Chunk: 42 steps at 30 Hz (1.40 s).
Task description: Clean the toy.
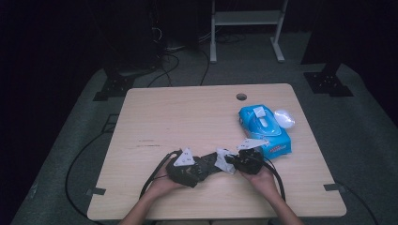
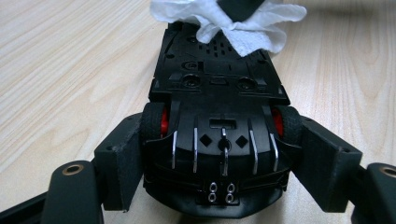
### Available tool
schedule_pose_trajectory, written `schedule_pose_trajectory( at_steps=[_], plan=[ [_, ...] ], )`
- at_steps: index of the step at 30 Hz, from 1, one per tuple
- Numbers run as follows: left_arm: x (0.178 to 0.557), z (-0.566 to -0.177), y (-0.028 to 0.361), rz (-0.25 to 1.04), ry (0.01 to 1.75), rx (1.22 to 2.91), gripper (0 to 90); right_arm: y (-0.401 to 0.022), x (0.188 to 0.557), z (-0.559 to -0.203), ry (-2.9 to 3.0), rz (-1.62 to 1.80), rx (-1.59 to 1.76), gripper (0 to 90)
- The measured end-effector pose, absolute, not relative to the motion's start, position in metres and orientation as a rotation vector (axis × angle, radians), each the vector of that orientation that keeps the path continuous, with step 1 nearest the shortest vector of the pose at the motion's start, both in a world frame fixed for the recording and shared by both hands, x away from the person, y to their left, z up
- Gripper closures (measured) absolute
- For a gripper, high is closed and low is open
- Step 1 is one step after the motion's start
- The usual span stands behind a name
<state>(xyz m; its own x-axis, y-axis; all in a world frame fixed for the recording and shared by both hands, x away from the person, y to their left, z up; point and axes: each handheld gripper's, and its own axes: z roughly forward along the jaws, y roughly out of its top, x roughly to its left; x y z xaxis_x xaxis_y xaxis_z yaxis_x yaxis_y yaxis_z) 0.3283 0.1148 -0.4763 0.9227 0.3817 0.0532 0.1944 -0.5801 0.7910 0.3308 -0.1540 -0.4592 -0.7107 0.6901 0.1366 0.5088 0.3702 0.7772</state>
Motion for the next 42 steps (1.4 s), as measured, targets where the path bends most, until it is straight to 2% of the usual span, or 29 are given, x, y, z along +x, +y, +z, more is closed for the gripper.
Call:
schedule_pose_trajectory(
  at_steps=[8,16,26,34,42],
  plan=[
    [0.328,-0.478,0.115,0.278,0.413,2.214,24.8,-0.112,0.312,-0.455,2.507,1.323,0.870,85.2],
    [0.330,-0.476,0.117,0.270,0.430,2.194,24.4,-0.136,0.325,-0.458,2.436,1.261,0.994,85.3],
    [0.328,-0.477,0.116,0.285,0.405,2.212,24.8,-0.102,0.307,-0.455,2.507,1.315,0.805,85.3],
    [0.329,-0.475,0.118,0.272,0.401,2.196,24.8,-0.135,0.324,-0.457,2.446,1.226,0.951,85.3],
    [0.329,-0.474,0.121,0.279,0.441,2.193,22.6,-0.134,0.322,-0.457,2.451,1.215,0.949,85.3]
  ],
)
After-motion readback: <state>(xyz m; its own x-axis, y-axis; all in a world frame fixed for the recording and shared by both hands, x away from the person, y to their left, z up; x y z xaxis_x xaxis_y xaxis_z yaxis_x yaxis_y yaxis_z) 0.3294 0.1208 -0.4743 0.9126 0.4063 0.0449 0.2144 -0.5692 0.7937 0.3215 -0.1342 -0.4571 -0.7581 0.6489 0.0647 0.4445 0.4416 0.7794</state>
